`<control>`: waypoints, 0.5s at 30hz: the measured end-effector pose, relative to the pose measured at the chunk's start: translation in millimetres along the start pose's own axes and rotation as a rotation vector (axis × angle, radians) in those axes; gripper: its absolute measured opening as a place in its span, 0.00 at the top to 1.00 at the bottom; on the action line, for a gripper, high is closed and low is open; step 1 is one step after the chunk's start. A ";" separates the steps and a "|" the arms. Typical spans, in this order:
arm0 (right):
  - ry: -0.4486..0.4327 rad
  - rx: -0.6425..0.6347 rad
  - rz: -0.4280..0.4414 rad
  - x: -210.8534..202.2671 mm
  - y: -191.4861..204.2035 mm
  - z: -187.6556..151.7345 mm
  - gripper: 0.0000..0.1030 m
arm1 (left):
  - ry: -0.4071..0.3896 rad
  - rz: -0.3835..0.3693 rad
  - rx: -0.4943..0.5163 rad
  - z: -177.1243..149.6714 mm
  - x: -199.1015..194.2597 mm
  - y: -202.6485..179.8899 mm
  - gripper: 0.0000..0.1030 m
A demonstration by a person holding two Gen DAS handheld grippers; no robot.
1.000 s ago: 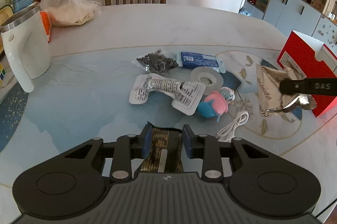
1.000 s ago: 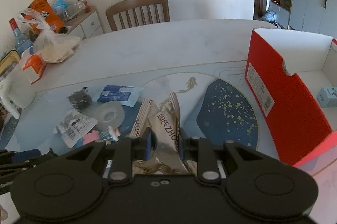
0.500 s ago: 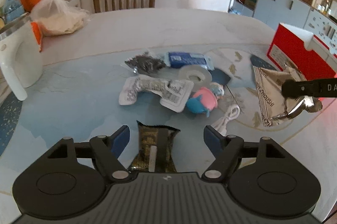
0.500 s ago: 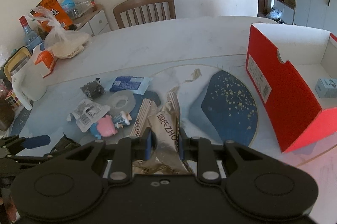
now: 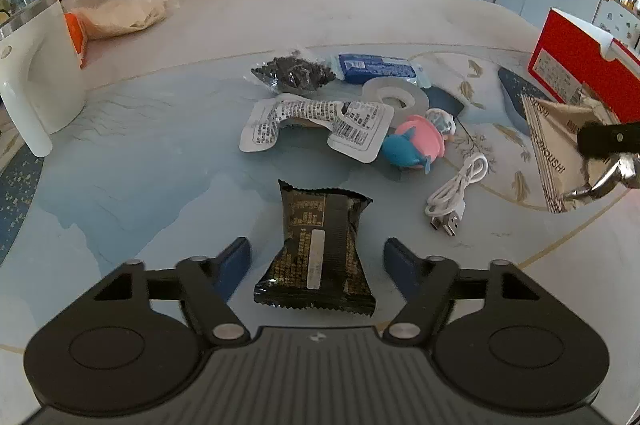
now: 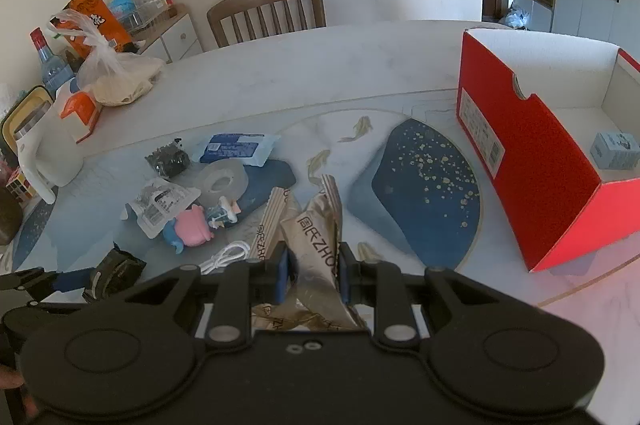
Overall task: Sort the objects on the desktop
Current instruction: 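Lift the dark snack packet with the left tool while the right tool lifts the silver pouch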
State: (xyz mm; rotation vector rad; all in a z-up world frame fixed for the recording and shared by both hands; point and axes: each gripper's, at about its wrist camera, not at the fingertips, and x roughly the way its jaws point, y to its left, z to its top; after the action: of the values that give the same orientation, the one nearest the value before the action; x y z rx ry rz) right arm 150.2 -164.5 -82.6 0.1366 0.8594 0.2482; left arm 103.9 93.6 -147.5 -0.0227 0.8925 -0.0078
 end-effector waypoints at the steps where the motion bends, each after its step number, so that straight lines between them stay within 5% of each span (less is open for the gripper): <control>1: 0.001 0.000 0.000 0.4 0.3 -0.3 0.77 | -0.003 0.002 0.002 0.0 -0.3 0.3 0.41; 4: 0.005 0.000 -0.001 1.0 1.7 -0.8 0.77 | -0.012 0.001 0.001 0.2 -1.8 1.8 0.56; 15: -0.001 0.013 -0.010 -7.4 2.2 1.3 0.77 | -0.006 -0.033 -0.034 4.9 -10.2 6.3 0.63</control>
State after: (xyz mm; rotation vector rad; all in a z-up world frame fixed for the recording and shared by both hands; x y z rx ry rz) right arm 146.2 -164.3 -75.9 0.1447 0.8604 0.2332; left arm 101.3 100.2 -136.6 -0.0689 0.8859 -0.0237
